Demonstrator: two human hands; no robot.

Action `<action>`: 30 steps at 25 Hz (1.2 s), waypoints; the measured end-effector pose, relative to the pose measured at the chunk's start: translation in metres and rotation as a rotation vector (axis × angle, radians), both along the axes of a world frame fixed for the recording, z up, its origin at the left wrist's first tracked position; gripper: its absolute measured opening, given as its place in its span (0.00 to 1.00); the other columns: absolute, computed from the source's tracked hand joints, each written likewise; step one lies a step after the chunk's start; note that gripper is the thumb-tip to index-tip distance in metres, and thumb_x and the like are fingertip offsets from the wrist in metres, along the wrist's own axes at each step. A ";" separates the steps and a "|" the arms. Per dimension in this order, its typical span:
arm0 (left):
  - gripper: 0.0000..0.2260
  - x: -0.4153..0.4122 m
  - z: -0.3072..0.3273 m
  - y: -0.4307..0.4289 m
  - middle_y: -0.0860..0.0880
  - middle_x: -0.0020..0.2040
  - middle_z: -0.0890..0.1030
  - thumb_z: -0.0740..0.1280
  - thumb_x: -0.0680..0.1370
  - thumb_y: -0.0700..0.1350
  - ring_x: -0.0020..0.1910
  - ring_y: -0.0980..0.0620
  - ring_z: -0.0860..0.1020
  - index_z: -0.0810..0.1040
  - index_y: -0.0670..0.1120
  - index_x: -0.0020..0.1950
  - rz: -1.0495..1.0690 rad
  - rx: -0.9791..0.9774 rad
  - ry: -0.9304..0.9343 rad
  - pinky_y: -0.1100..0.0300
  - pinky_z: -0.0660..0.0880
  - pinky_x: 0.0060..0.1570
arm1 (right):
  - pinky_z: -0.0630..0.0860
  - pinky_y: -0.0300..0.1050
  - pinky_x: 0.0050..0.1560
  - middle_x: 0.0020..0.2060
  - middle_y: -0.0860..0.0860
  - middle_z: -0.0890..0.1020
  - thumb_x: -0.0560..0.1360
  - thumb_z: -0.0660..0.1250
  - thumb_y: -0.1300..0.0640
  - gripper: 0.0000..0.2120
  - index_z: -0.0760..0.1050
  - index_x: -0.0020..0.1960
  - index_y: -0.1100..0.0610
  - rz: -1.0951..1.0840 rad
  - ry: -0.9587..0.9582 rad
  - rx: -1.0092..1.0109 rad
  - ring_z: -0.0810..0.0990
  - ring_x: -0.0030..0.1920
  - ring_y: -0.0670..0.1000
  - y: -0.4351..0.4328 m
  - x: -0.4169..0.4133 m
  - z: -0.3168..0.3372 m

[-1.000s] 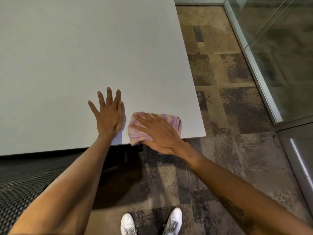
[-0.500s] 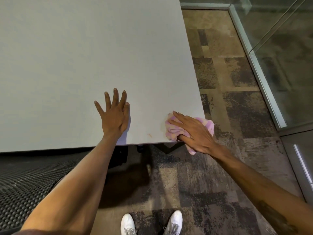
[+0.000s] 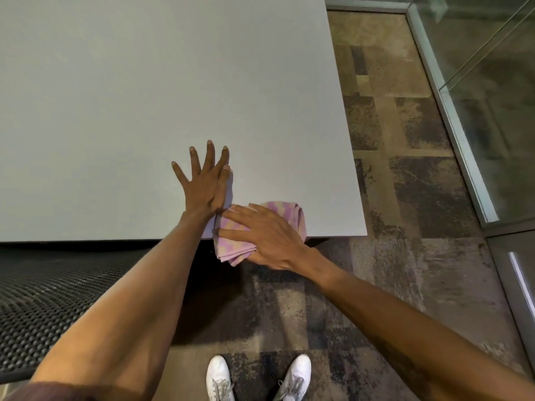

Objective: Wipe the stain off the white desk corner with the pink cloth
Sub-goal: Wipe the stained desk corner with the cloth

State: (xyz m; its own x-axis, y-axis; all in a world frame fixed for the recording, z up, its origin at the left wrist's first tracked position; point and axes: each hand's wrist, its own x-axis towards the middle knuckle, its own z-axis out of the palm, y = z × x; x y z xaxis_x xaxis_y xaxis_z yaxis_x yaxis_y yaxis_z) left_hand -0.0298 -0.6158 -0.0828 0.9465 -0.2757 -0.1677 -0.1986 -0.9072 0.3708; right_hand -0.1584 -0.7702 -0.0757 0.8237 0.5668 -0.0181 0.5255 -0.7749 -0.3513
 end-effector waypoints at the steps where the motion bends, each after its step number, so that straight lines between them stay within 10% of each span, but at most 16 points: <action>1: 0.23 0.002 0.002 0.001 0.52 0.85 0.46 0.43 0.87 0.54 0.84 0.41 0.40 0.50 0.59 0.84 -0.010 -0.034 0.029 0.27 0.34 0.74 | 0.60 0.60 0.76 0.77 0.57 0.68 0.77 0.68 0.44 0.29 0.69 0.76 0.48 -0.017 -0.037 -0.015 0.66 0.77 0.61 0.002 -0.002 -0.002; 15: 0.25 -0.013 -0.013 0.005 0.47 0.85 0.51 0.43 0.86 0.54 0.84 0.40 0.47 0.53 0.53 0.84 -0.022 0.130 -0.164 0.31 0.42 0.78 | 0.68 0.59 0.72 0.73 0.55 0.74 0.70 0.76 0.65 0.31 0.76 0.70 0.48 -0.202 -0.297 -0.012 0.72 0.73 0.58 -0.172 -0.078 -0.021; 22: 0.24 -0.017 -0.011 0.007 0.51 0.85 0.49 0.41 0.87 0.53 0.84 0.40 0.44 0.49 0.56 0.84 -0.038 0.107 -0.157 0.29 0.42 0.77 | 0.63 0.55 0.76 0.74 0.54 0.73 0.67 0.79 0.64 0.37 0.74 0.72 0.47 -0.262 -0.337 0.000 0.70 0.74 0.57 -0.105 -0.067 -0.031; 30: 0.24 -0.016 -0.005 0.006 0.51 0.85 0.49 0.40 0.86 0.54 0.84 0.40 0.45 0.49 0.56 0.84 -0.029 0.114 -0.122 0.29 0.42 0.77 | 0.72 0.58 0.69 0.69 0.59 0.78 0.78 0.59 0.63 0.22 0.80 0.67 0.51 -0.181 -0.389 0.041 0.76 0.69 0.61 0.025 -0.027 -0.026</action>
